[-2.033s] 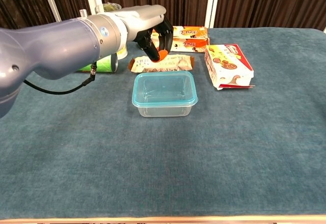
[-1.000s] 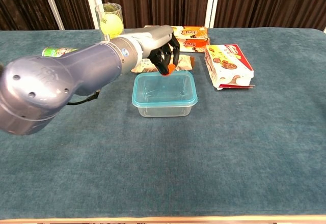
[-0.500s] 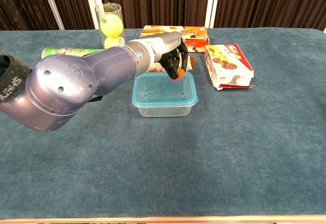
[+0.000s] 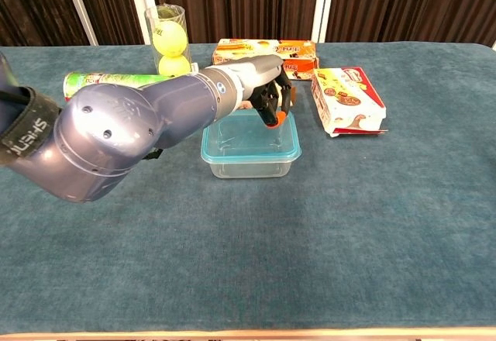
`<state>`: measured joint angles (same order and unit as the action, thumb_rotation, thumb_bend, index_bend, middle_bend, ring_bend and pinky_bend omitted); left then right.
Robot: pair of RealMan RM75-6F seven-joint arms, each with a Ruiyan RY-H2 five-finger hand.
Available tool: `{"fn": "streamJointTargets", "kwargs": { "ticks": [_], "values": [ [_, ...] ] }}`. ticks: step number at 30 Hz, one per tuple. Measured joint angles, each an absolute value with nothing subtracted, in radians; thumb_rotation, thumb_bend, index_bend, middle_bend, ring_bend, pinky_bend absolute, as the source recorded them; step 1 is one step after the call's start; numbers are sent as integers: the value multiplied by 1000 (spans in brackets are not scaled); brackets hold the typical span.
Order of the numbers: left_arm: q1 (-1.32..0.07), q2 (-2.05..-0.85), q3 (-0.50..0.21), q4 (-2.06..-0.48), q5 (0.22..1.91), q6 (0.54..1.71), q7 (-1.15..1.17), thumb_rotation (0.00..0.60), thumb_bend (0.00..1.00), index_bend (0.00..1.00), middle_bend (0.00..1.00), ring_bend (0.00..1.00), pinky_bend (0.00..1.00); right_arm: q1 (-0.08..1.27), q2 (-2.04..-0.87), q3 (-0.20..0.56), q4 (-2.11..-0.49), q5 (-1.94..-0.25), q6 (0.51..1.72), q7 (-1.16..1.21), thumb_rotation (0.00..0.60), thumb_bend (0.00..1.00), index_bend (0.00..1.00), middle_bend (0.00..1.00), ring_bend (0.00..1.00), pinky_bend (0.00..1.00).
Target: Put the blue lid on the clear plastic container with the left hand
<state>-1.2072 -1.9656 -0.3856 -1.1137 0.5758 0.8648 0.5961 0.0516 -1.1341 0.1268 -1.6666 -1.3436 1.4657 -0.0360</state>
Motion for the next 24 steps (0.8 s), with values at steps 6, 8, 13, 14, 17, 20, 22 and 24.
{"fn": "streamJointTargets", "kwargs": {
  "ticks": [6, 8, 13, 14, 17, 20, 22, 24],
  "values": [
    [-1231, -1974, -395, -1103, 547, 880, 643, 600, 546, 684, 659, 236, 111, 52, -1134, 127, -1666, -1344, 1464, -36, 600, 292, 88, 0, 4, 0],
    [-1238, -1974, -395, -1103, 536, 881, 662, 600, 546, 687, 660, 236, 111, 52, -1134, 127, -1666, -1343, 1463, -36, 600, 292, 87, 0, 4, 0],
    [-1263, -1972, -401, -1112, 492, 895, 727, 600, 545, 694, 666, 236, 111, 52, -1134, 126, -1665, -1343, 1463, -37, 600, 291, 87, 0, 4, 0],
    [-1267, -1971, -403, -1115, 485, 899, 737, 600, 545, 695, 666, 236, 111, 52, -1134, 126, -1665, -1343, 1463, -37, 600, 291, 87, 0, 4, 0],
    [-1279, -1969, -407, -1122, 458, 910, 770, 600, 545, 699, 668, 236, 111, 53, -1134, 127, -1665, -1341, 1461, -37, 600, 292, 87, 0, 4, 0],
    [-1289, -1967, -413, -1129, 424, 917, 796, 600, 546, 699, 668, 236, 111, 52, -1134, 127, -1665, -1340, 1462, -38, 600, 292, 87, 0, 4, 0],
    [-1295, -1966, -414, -1132, 408, 921, 812, 600, 546, 699, 668, 236, 111, 52, -1134, 128, -1665, -1339, 1463, -38, 600, 292, 87, 0, 4, 0],
    [-1297, -1966, -414, -1134, 396, 922, 819, 600, 546, 699, 668, 236, 111, 52, -1134, 128, -1666, -1338, 1462, -39, 600, 291, 87, 0, 4, 0]
  ]
}}
